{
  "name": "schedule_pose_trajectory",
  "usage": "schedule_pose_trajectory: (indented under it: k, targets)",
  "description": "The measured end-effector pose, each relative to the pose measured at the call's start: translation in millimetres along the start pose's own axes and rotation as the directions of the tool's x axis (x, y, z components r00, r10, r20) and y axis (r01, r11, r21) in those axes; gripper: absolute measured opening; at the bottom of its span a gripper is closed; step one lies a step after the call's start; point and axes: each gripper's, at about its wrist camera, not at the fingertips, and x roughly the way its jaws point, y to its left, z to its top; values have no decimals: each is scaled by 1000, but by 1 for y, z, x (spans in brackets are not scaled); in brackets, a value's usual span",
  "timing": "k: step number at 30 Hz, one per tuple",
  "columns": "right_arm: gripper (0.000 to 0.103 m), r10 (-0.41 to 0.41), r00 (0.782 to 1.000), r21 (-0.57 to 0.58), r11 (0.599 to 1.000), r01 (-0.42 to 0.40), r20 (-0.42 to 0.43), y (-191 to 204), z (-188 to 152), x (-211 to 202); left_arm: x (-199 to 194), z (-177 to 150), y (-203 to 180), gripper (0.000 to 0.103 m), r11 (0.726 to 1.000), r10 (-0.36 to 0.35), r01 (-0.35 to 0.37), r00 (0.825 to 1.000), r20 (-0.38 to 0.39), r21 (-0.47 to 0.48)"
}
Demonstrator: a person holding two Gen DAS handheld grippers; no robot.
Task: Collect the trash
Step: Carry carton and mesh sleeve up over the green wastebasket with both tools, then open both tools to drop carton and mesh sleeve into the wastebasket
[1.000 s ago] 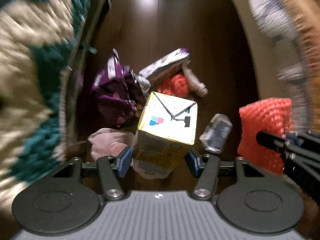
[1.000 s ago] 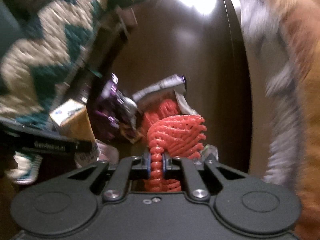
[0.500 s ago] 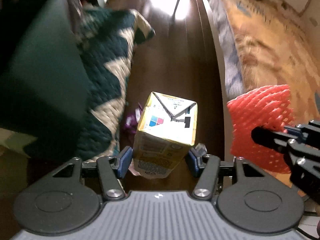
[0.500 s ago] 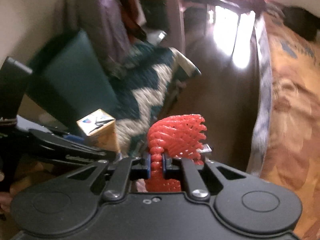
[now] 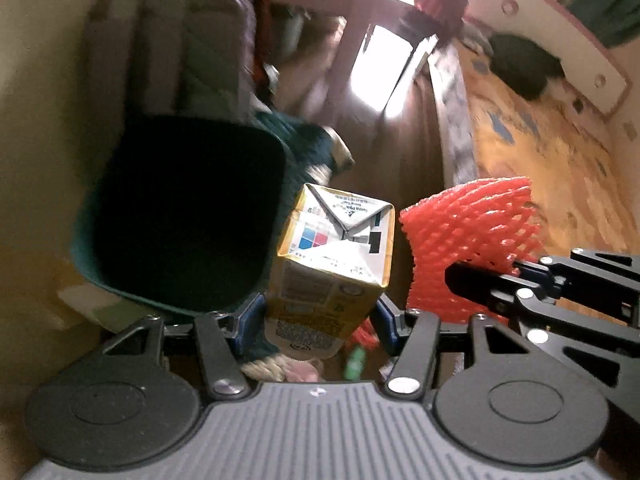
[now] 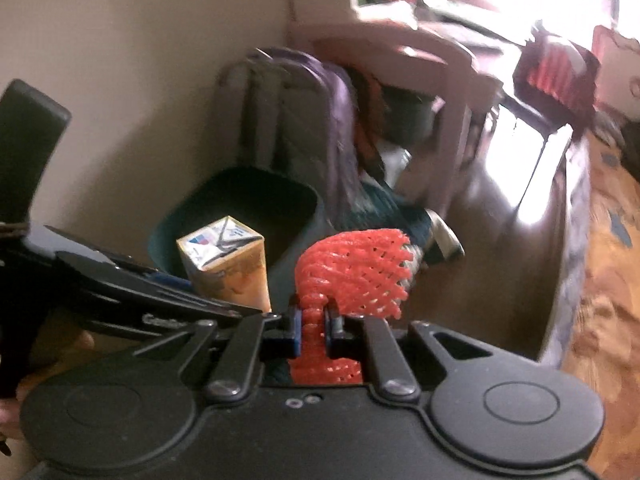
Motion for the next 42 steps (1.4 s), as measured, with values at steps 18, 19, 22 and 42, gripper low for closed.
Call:
schedule_pose_trajectory:
  k: [18,19,22,42]
  targets:
    - [10,61,976,-143,985,-92,-207,99,71,149,92,84,127,57,989,149,-146,982,-121,31]
    - [10,57,972,-138,986,-90,-226,100,68,154,97,83,129,57,988,152,-147,979,-133,41]
    - [10,34,959,-146,986,-78,-281,103,65,180,116,84,130,57,984,169,-157,973,-160,85]
    - [25,-41,914,-205,978,-47,-404,101,45,227,182,79,132,58,983,168,-134,940,-298,129]
